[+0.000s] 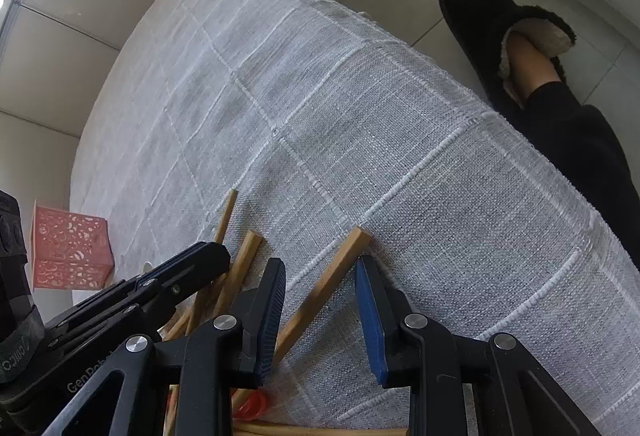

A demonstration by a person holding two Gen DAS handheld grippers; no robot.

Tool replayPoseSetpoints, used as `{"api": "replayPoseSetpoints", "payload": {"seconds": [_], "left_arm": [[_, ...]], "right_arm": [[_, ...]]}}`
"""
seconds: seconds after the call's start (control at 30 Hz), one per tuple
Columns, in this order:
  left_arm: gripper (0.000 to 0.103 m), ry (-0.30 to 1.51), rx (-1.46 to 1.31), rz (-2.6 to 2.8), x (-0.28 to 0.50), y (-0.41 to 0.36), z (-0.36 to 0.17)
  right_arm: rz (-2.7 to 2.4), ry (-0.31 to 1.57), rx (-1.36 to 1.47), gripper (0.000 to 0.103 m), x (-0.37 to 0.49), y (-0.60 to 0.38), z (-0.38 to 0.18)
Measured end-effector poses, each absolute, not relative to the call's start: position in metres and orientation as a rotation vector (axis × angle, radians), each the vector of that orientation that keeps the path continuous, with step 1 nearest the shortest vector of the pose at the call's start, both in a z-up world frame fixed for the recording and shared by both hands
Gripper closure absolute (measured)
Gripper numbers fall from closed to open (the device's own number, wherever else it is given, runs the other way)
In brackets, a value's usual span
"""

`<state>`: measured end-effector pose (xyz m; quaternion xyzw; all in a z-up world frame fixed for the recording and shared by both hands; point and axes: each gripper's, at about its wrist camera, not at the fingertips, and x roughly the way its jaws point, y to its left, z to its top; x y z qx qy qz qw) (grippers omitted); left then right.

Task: Organize utensils
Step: 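Close the left tool on one chopstick while the right tool grasps another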

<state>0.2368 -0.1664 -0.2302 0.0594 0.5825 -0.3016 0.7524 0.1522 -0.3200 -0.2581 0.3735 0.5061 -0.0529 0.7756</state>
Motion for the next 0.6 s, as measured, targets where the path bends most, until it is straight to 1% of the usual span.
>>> {"api": "replayPoseSetpoints", "payload": {"seconds": [0.1,0.33,0.4,0.6], "left_arm": [[0.096,1.266,0.117,-0.65,0.24,-0.163,-0.227],[0.097,1.237,0.098,-0.638,0.244,-0.146,-0.214],[0.096,1.234,0.087,-0.629,0.246,-0.14,-0.211],[0.097,1.229,0.063,-0.589,0.241,-0.121,-0.198]], "right_arm": [[-0.127,1.106,0.811,0.069,0.157,-0.319,-0.257],[-0.176,1.155,0.833,0.069,0.168,-0.317,-0.255],[-0.165,1.165,0.863,0.068,0.169,-0.317,-0.255],[-0.106,1.171,0.817,0.068,0.179,-0.305,-0.247]]}}
